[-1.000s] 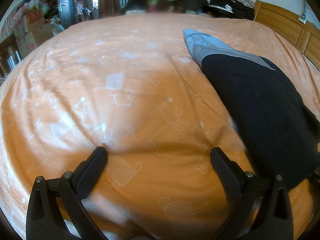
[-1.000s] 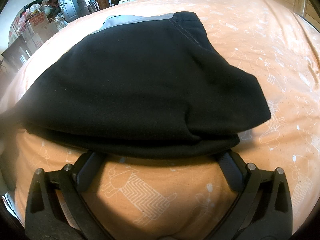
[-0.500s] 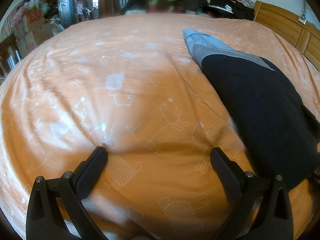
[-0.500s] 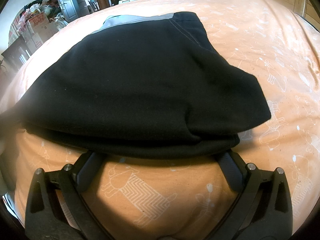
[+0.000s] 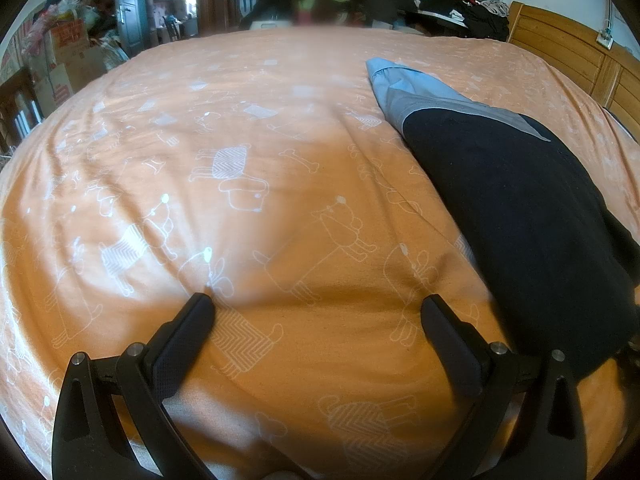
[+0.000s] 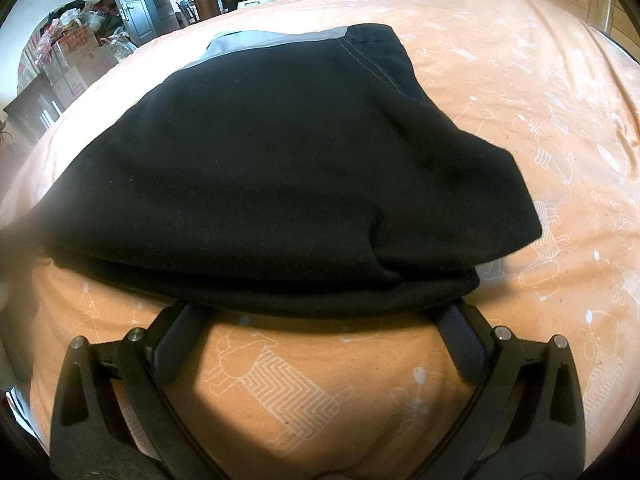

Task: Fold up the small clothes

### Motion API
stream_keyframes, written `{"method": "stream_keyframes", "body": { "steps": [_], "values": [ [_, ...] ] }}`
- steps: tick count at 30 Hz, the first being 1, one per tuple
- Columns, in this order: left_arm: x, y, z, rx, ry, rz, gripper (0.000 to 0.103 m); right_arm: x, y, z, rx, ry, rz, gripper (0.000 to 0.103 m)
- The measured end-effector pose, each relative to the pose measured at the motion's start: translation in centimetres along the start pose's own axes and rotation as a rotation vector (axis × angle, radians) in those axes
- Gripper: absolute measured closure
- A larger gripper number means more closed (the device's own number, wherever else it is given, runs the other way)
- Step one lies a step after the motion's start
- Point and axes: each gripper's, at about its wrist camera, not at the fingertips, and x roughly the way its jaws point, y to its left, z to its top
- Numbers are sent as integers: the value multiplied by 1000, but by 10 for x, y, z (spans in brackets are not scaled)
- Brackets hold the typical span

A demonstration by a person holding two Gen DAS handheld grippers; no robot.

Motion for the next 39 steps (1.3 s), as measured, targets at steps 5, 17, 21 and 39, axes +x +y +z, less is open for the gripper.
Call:
{"method": "stream_keyframes", "body": {
  "steps": [5, 17, 21, 39],
  "values": [
    [0, 0, 0, 0, 0, 0, 0, 0, 0, 0, 0, 0, 0, 0],
    [0, 0, 0, -7, 7, -9, 0, 0, 0, 0, 0, 1, 2, 0],
    [0, 0, 1, -8, 10, -11, 0, 0, 0, 0, 3, -1, 5, 0],
    [2, 0, 3, -19, 23, -25, 0, -2, 0, 0, 11, -4, 21, 0]
  ]
}}
